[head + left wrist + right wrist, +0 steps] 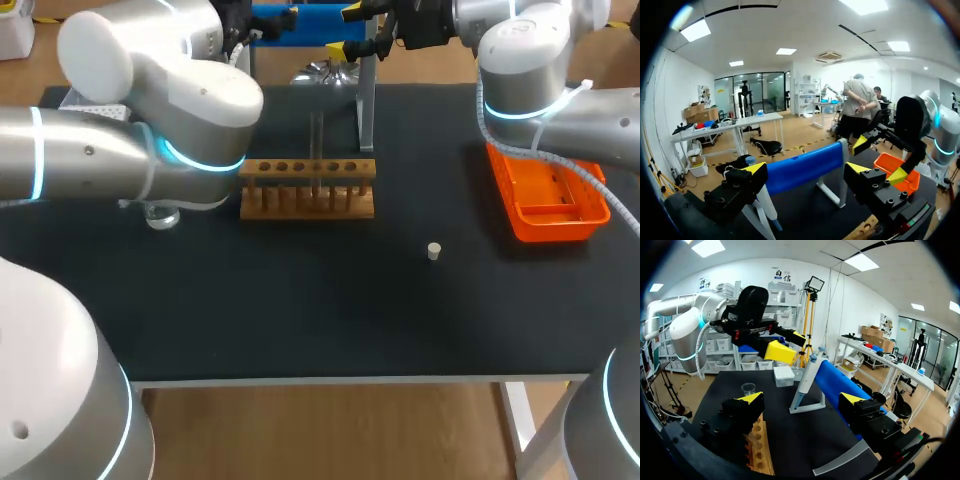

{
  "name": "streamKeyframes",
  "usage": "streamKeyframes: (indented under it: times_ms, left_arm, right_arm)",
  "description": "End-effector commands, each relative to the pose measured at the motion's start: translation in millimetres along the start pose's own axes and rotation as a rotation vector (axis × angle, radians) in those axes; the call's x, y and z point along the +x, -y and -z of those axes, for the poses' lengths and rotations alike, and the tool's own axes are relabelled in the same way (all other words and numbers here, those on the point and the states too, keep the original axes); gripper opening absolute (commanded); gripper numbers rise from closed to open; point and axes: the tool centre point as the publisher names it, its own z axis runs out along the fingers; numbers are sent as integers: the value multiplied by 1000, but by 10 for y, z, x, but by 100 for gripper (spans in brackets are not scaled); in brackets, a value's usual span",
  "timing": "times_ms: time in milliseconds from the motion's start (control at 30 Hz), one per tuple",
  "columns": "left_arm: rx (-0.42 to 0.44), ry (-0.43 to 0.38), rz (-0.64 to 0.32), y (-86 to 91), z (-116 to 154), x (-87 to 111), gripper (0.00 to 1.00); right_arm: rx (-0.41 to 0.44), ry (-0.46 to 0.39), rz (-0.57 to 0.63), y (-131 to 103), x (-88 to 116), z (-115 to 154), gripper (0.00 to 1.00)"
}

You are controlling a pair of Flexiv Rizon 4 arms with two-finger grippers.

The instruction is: Invert the test tube, pick up the pipette, mount the tip to pipette, aspirate from beaker and dispense into the tube, eject the tip, return the pipette, and cap with the stopper.

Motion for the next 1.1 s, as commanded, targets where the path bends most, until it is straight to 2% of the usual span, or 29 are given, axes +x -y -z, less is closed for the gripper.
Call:
streamKeyframes:
  times_ms: [33,167,233,367,600,800,1100]
  left_arm:
    - [-5,-262,-69,-112,507,73,100]
    - [37,-406,-111,-272,707,193,100]
    - [26,-433,-130,-354,794,250,100]
    - [35,-538,-158,-534,917,348,100]
    - [6,-708,-229,-812,887,550,100]
    - [9,-773,-256,-989,798,625,100]
    - [-3,-810,-287,-1140,690,755,100]
  right_arm:
    - [3,-1,0,-4,1,14,100]
    - [3,-1,0,-4,1,14,100]
    - [3,-1,0,-4,1,14,100]
    - [3,-1,0,-4,1,14,100]
    - [3,-1,0,-4,1,14,100]
    - [3,-1,0,-4,1,14,100]
    - [3,-1,0,-4,1,14,100]
